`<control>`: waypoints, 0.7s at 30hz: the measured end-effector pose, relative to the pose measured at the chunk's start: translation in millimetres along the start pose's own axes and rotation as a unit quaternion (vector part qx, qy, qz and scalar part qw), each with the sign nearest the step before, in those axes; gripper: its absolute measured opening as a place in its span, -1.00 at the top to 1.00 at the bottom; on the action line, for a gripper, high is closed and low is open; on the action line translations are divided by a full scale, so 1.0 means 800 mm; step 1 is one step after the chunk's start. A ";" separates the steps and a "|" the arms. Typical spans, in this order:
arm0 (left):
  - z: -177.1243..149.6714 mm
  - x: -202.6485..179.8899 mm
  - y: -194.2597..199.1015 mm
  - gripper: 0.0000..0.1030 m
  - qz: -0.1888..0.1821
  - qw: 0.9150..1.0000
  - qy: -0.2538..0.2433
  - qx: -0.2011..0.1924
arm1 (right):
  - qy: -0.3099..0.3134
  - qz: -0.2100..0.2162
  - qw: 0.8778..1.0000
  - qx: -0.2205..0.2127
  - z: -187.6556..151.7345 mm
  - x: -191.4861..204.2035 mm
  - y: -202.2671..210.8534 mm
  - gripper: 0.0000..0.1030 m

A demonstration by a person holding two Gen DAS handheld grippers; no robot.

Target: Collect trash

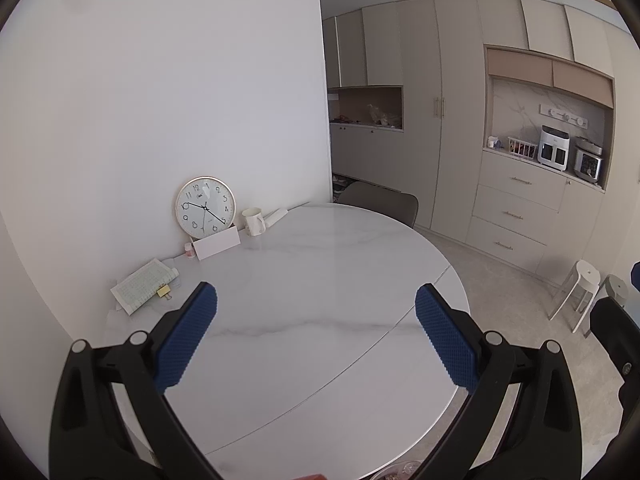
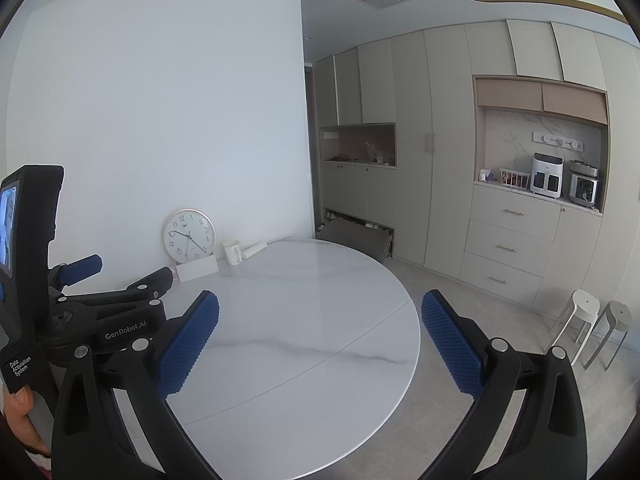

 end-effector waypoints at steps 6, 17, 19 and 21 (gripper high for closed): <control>0.001 -0.004 0.002 -0.85 -0.004 1.000 -0.004 -0.002 | 0.000 0.000 1.000 0.000 0.000 -0.001 0.001 -0.96; -0.001 0.003 -0.005 -0.85 0.002 1.000 0.011 -0.005 | -0.003 -0.001 1.000 0.004 -0.001 -0.002 0.002 -0.96; -0.002 0.005 -0.008 -0.85 -0.005 1.000 0.016 0.004 | -0.004 0.000 1.000 0.004 -0.001 -0.002 0.002 -0.96; -0.002 0.004 -0.010 -0.85 -0.011 1.000 0.021 0.013 | -0.004 0.000 1.000 0.006 -0.002 -0.002 0.002 -0.96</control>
Point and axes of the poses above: each gripper's, at about its wrist camera, not at the fingertips, and y roughly against the way its jaws point, x to its left, z to its top, the point moved 3 cm from there along -y, roughly the way its jaws point, and after that the axes turned 14 degrees about -x, right-handed, at the moved point
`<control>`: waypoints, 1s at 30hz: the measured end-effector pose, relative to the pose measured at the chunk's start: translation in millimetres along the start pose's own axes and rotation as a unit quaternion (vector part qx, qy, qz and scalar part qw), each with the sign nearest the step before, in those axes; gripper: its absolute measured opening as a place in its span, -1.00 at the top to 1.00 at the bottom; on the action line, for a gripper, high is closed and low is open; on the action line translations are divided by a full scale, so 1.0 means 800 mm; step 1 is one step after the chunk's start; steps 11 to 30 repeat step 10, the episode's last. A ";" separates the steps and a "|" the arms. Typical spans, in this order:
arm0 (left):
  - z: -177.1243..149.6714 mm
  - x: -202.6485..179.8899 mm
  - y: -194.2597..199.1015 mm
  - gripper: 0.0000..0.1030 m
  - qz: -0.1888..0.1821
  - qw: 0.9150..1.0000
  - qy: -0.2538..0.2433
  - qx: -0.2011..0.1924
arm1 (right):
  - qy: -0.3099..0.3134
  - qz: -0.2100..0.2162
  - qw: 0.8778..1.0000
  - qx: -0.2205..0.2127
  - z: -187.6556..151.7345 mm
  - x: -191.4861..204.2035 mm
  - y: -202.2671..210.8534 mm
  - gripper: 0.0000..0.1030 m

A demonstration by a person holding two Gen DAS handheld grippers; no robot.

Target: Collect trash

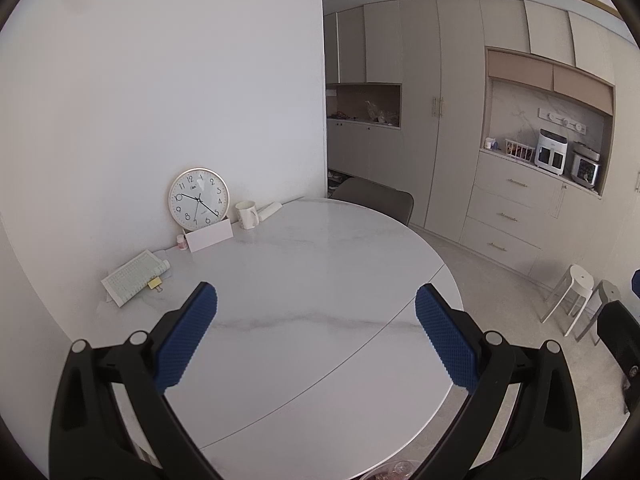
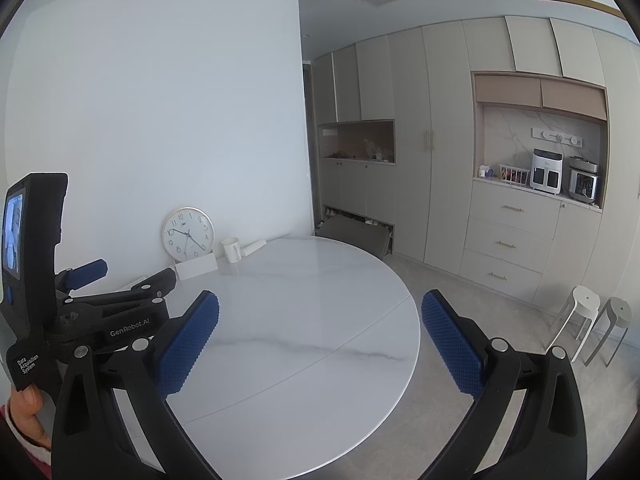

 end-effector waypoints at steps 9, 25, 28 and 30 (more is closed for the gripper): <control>-0.004 0.004 -0.006 -0.85 0.000 1.000 0.006 0.020 | 0.002 -0.001 1.000 0.013 -0.003 -0.001 -0.007 -0.96; -0.004 0.004 -0.005 -0.85 0.001 1.000 0.005 0.019 | 0.002 -0.002 1.000 0.012 -0.003 -0.001 -0.007 -0.96; -0.004 0.004 -0.005 -0.85 0.001 1.000 0.005 0.019 | 0.002 -0.002 1.000 0.012 -0.003 -0.001 -0.007 -0.96; -0.004 0.004 -0.005 -0.85 0.001 1.000 0.005 0.019 | 0.002 -0.002 1.000 0.012 -0.003 -0.001 -0.007 -0.96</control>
Point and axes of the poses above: each gripper's, at about its wrist camera, not at the fingertips, and y roughly against the way its jaws point, x to its left, z to its top, the point moved 3 cm from there along -y, roughly the way its jaws point, and after that the axes turned 14 degrees about -x, right-handed, at the moved point
